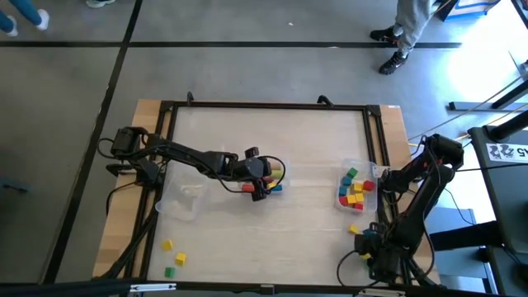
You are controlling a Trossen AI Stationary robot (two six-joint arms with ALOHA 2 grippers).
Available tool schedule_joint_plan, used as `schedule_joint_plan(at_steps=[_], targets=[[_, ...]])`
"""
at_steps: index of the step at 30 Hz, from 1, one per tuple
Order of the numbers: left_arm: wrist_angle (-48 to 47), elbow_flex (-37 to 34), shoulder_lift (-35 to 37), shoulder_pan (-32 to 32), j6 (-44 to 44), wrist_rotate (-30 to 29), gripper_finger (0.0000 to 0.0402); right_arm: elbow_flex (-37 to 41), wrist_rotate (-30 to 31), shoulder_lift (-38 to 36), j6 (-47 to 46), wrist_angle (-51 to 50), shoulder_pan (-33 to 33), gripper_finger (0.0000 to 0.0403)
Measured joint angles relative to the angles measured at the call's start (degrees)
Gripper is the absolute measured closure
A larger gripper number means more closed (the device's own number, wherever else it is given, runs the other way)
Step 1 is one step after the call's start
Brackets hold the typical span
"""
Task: Sort blocks by size
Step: Put the green cylinder block into the center transparent bin
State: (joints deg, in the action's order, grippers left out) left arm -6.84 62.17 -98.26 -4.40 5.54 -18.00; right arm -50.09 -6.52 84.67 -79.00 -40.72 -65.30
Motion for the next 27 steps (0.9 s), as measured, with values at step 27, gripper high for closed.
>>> schedule_joint_plan(at_steps=[27], targets=[[0.05,0.00,-0.02,0.00,0.00,0.01,0.0192,0.00,-10.21,2.73,4.28,-4.84,0.07,0.0221]])
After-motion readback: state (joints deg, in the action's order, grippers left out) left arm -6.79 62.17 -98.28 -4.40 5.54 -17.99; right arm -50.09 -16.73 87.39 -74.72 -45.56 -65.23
